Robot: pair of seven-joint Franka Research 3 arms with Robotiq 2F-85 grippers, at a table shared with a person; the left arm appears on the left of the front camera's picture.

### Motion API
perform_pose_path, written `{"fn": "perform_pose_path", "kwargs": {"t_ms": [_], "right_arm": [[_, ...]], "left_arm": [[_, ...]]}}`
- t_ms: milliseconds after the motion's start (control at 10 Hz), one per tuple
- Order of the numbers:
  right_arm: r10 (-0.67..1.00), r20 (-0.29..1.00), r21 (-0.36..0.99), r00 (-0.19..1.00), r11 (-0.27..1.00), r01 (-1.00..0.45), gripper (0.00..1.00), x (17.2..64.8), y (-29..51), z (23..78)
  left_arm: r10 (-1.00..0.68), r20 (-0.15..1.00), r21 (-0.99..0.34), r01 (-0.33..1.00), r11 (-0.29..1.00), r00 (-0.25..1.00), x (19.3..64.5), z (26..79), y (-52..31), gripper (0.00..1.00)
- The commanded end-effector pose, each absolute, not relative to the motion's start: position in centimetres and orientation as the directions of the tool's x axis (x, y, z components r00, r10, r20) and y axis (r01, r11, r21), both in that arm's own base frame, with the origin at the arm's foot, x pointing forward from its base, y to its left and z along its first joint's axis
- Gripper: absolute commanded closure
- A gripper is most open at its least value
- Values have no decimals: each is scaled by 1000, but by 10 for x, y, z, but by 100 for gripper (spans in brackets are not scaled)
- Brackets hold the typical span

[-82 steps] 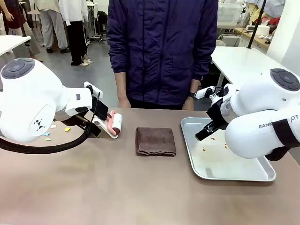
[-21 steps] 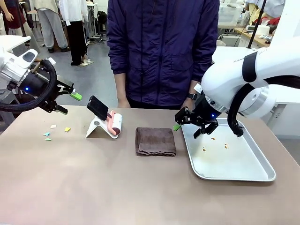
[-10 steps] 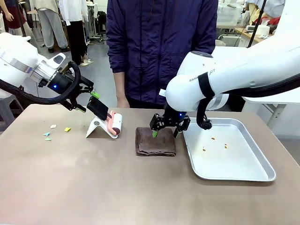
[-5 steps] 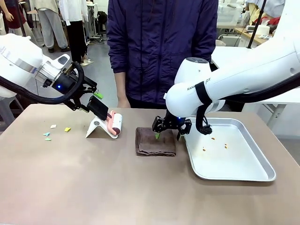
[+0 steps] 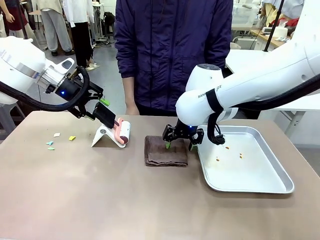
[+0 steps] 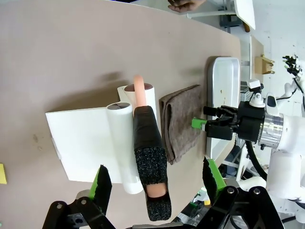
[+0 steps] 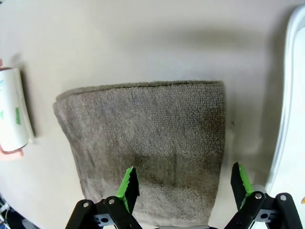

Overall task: Clean the surface of the table.
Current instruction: Hold the Lint Roller with your left hand and the towel with your right hand.

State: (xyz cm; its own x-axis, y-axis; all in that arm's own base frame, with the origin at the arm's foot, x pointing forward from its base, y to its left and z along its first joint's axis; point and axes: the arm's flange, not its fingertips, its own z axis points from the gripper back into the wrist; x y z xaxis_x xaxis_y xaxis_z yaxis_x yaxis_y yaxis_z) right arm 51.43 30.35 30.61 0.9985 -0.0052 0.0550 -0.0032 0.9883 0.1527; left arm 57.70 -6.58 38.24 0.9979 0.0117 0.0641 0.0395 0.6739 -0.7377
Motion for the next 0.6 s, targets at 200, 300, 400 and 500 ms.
{"fn": "perform_pose_path", "kwargs": {"t_ms": [200,300,400,500], "right_arm": [[-76,33,154,997,986,70,36,519,309,303],[-60,18,160,998,985,56,60,520,311,302],[-57,14,164,998,985,54,96,521,311,301],[-62,9,165,998,985,59,100,522,310,300]], "left_arm": [[8,31,-733,17,680,999,583,386,-76,60],[10,37,-729,21,684,999,582,387,-78,100],[12,38,-725,19,688,999,582,388,-79,100],[10,42,-721,23,692,999,581,390,-80,100]]}}
